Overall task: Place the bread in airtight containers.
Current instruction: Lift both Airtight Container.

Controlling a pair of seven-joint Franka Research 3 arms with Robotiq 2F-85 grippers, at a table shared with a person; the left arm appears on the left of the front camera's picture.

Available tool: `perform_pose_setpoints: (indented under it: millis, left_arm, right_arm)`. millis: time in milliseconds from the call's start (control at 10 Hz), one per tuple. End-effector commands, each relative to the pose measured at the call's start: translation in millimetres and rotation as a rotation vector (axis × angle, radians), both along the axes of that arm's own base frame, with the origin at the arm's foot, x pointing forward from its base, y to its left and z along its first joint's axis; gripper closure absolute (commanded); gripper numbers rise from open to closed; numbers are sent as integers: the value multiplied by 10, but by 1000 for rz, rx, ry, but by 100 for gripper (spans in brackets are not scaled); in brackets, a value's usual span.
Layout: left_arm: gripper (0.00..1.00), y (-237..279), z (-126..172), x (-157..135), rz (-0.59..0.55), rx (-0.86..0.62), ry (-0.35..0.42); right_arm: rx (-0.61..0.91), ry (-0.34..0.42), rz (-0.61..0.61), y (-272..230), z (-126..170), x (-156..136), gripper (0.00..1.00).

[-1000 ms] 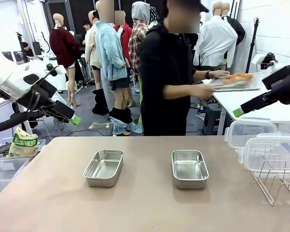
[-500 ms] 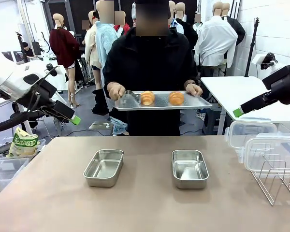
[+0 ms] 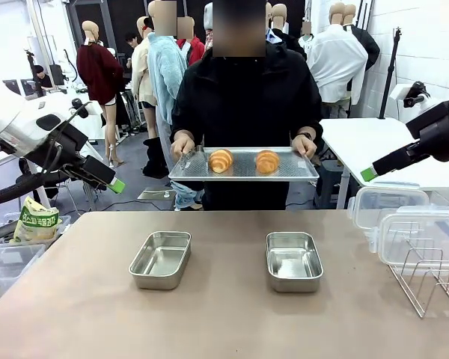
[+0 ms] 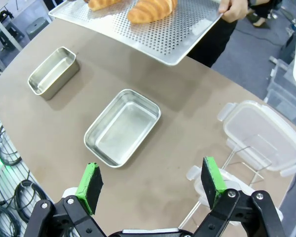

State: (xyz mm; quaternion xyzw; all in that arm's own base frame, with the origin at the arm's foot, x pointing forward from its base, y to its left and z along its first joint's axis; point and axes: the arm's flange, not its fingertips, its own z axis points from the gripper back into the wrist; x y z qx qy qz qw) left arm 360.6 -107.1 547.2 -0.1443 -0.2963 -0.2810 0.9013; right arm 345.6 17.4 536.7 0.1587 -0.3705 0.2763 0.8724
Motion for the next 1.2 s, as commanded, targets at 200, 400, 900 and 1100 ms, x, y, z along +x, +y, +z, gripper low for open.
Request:
perform_pose_setpoints:
  millis: [200,400,900,1100]
  left_arm:
    - [0,11,-9,9,1,-1,4]
    - [0,11,-9,9,1,-1,4]
    - [0,-117,-111,160,49,-4,35]
    - [0,-308,-402,558,184,-14,126]
  right_arm:
    - [15,2,13,7,-6,1,0]
    - [15,2,13,7,-6,1,0]
    - [-36,-15,-66,388,102,100,0]
    - [-88,42,-157,804,21,395,0]
